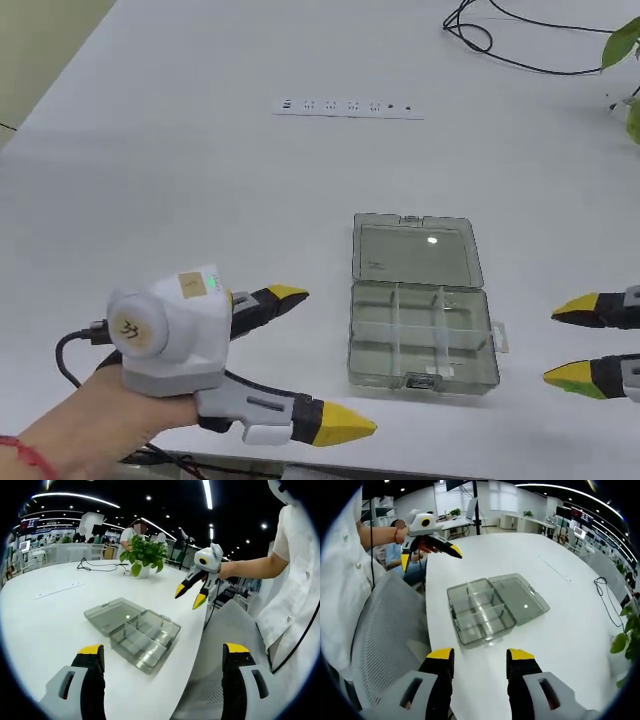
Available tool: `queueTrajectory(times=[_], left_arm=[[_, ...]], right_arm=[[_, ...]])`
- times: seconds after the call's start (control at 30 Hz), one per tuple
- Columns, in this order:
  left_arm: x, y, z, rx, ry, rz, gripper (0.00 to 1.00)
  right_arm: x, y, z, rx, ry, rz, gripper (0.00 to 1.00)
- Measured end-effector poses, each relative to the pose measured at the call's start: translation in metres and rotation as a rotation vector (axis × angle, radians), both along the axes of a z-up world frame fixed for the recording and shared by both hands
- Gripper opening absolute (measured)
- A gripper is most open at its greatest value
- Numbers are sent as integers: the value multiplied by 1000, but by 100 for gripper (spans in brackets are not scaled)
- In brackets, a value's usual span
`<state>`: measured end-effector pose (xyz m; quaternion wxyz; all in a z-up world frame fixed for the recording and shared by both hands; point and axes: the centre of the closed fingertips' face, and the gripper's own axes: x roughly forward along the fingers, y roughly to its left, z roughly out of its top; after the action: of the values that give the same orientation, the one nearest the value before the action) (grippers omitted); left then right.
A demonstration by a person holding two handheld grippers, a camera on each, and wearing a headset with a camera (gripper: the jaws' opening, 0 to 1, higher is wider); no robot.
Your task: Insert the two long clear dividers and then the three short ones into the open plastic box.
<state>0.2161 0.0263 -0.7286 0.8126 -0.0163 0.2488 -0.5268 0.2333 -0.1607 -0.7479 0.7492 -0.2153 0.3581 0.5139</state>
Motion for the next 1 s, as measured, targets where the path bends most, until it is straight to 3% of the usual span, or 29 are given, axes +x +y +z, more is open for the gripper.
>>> queueTrajectory(times=[0.47,0.77,1.0], left_arm=[[-5,3,-1,31,-1,-14,100],[-9,4,-4,40,1,-12,100],[-10,6,-4,41,-1,-7,100]], right_arm=[[-18,-26,-17,30,5,-123,58],[-18,-30,-14,63,-10,-174,66],[-21,-29,-13,69,-16,-171,69]])
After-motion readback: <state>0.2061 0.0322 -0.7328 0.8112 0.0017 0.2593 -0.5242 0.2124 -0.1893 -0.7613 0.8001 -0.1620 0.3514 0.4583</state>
